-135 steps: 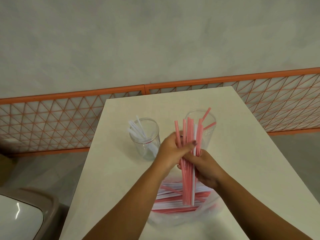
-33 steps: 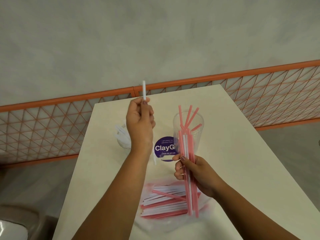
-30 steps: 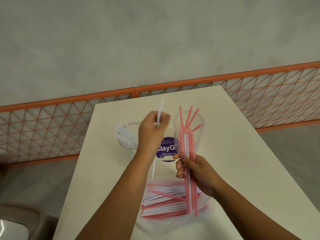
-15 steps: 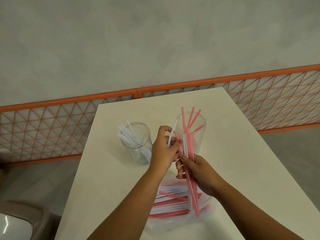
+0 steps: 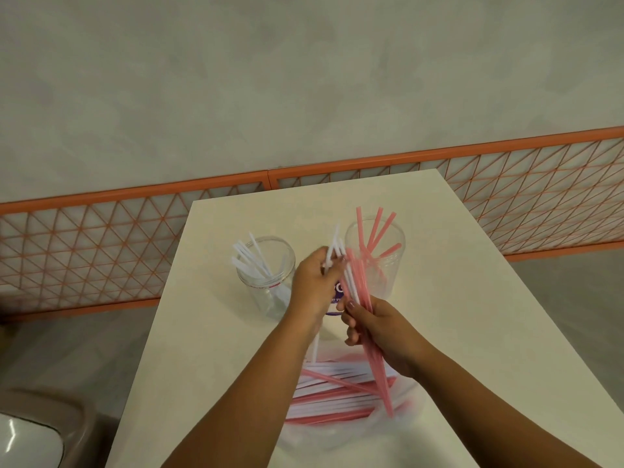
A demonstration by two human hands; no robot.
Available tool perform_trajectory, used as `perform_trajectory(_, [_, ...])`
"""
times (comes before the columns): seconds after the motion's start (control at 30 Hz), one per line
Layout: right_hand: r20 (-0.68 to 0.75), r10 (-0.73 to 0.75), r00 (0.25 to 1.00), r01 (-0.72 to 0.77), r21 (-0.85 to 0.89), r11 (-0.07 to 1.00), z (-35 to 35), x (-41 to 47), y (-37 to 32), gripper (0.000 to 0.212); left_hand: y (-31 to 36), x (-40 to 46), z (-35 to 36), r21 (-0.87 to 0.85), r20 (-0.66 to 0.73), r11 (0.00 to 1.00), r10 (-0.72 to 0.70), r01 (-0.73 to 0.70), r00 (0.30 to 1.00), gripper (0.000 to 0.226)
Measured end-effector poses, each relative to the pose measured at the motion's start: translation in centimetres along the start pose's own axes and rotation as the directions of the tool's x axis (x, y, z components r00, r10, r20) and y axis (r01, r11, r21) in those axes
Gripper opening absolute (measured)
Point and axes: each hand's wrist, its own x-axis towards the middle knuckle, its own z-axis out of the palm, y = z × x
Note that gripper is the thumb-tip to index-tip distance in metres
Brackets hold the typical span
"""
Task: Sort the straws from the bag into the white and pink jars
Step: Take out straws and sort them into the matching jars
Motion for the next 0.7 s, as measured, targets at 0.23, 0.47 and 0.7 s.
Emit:
perform_trajectory(0.23, [0.000, 0.024, 1.000, -0.024, 0.023, 0.999, 0.1, 0.4, 0.6, 0.023, 3.7, 2.5, -3.7, -0.242, -0.246, 0.963, 0.054, -0.116, 0.968, 0.015])
perform_trajectory(0.47, [-0.027, 0.048, 0.999, -0.044, 0.122, 0.992, -0.5, 1.1, 0.7, 0.024, 5.3, 6.0, -8.7, -0.230, -0.534, 0.853, 0.292, -0.468, 0.794, 0.018])
perform_trajectory(0.7, [-0.049, 0.058, 0.997, -0.050, 0.150, 0.987, -0.2, 1.6, 1.0, 0.024, 0.6, 6.5, -8.5, 0.026, -0.518, 0.919, 0.350, -0.394, 0.781, 0.019])
